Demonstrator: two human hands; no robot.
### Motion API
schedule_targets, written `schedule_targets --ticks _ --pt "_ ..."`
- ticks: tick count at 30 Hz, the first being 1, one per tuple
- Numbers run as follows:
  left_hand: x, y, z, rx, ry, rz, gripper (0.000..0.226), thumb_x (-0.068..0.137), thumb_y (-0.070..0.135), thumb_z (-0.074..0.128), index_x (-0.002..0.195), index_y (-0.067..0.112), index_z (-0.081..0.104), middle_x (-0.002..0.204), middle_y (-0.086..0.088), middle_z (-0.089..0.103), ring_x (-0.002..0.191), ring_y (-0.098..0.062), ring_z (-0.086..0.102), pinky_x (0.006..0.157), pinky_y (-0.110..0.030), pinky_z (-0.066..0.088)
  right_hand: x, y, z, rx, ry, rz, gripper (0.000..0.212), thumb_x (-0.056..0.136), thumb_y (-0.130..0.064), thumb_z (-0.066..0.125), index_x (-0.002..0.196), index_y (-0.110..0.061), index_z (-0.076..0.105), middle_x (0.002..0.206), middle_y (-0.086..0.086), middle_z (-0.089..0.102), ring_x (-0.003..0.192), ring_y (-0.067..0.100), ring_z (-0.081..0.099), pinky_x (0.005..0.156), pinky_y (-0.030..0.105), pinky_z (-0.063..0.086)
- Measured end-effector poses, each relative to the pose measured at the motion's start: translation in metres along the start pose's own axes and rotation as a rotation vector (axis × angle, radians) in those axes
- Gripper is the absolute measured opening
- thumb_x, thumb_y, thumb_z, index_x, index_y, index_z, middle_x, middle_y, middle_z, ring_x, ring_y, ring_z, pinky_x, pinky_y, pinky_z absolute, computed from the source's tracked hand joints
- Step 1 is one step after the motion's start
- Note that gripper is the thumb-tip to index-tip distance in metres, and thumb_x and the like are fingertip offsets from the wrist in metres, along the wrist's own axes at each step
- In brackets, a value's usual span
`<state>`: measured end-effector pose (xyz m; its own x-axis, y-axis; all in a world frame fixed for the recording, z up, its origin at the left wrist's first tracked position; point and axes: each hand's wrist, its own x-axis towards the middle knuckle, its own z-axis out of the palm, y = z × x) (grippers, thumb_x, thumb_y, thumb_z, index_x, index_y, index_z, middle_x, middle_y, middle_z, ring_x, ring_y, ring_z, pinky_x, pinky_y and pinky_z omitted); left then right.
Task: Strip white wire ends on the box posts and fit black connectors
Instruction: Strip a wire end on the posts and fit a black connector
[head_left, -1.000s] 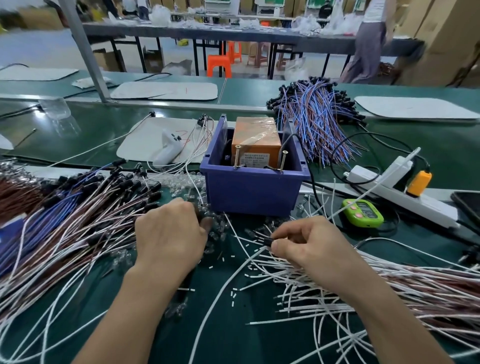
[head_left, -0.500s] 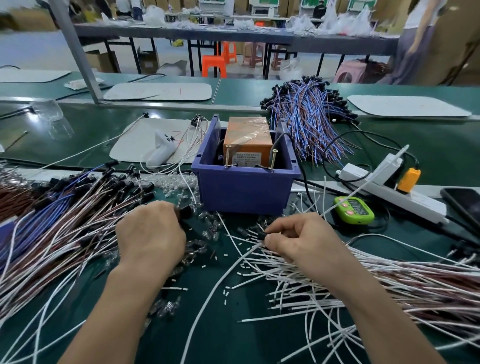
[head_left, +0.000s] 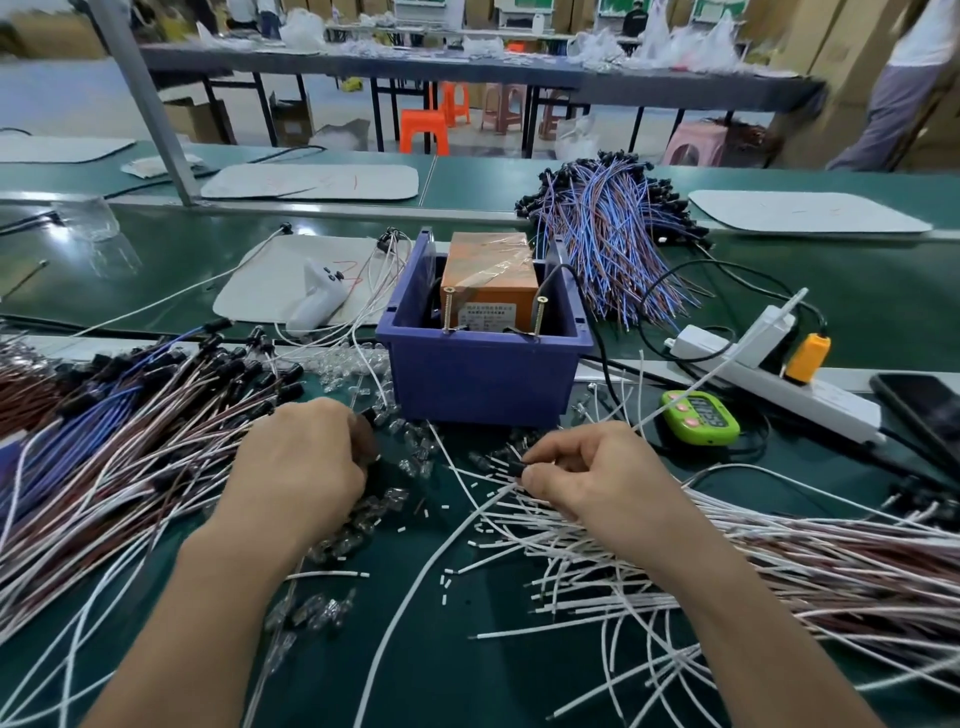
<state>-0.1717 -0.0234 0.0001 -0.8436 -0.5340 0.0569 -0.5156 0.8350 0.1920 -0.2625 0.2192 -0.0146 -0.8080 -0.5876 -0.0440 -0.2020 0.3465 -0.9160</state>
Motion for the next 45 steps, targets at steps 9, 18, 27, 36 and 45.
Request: schedule_targets --ticks 9,18,27,36,45 --pt "-0.014 0.02 -0.001 -0.659 0.183 0.029 0.025 0.079 0.015 0.081 0.094 0.035 0.082 0.071 0.023 0.073 0.069 0.006 0.067 0.063 -0.004 0.047 0.002 -0.001 0.004 0.033 0.073 -0.058 0.013 0.084 -0.028 0.073 0.087 -0.041 0.075 0.054 -0.011 0.063 0.049 0.001 0.051 0.053 0.016 0.04" --pt "-0.037 0.063 0.004 -1.268 -0.042 0.207 0.037 0.088 -0.005 0.073 0.09 0.031 0.083 0.086 0.004 0.08 0.078 -0.005 0.073 0.069 -0.015 0.054 -0.002 -0.011 -0.003 0.398 -0.117 -0.068 0.018 0.081 -0.013 0.074 0.095 -0.023 0.081 0.067 0.007 0.068 0.059 0.013 0.049 0.053 0.018 0.039" --pt "-0.038 0.066 0.003 -1.555 -0.223 0.086 0.015 0.074 0.021 0.081 0.089 0.019 0.083 0.075 -0.013 0.074 0.059 -0.015 0.065 0.056 -0.022 0.054 -0.002 -0.004 -0.018 0.656 -0.378 -0.073 0.039 0.067 -0.032 0.091 0.098 -0.01 0.079 0.089 0.008 0.072 0.081 0.016 0.065 0.072 0.021 0.048" --pt "-0.042 0.062 0.0 -1.669 -0.25 0.15 0.024 0.06 0.024 0.094 0.079 0.013 0.084 0.08 -0.013 0.078 0.073 -0.018 0.076 0.065 -0.02 0.058 -0.001 -0.004 -0.02 0.768 -0.395 -0.057 0.044 0.064 -0.032 0.093 0.096 -0.006 0.078 0.08 0.009 0.069 0.074 0.015 0.064 0.074 0.023 0.046" --pt "-0.045 0.064 -0.007 -1.394 -0.08 0.246 0.02 0.057 0.024 0.091 0.077 0.022 0.085 0.075 -0.005 0.079 0.068 -0.015 0.076 0.065 -0.016 0.056 -0.002 -0.008 -0.013 0.549 -0.167 -0.013 0.027 0.065 -0.016 0.083 0.092 -0.015 0.082 0.082 0.009 0.075 0.077 0.015 0.067 0.076 0.032 0.041"
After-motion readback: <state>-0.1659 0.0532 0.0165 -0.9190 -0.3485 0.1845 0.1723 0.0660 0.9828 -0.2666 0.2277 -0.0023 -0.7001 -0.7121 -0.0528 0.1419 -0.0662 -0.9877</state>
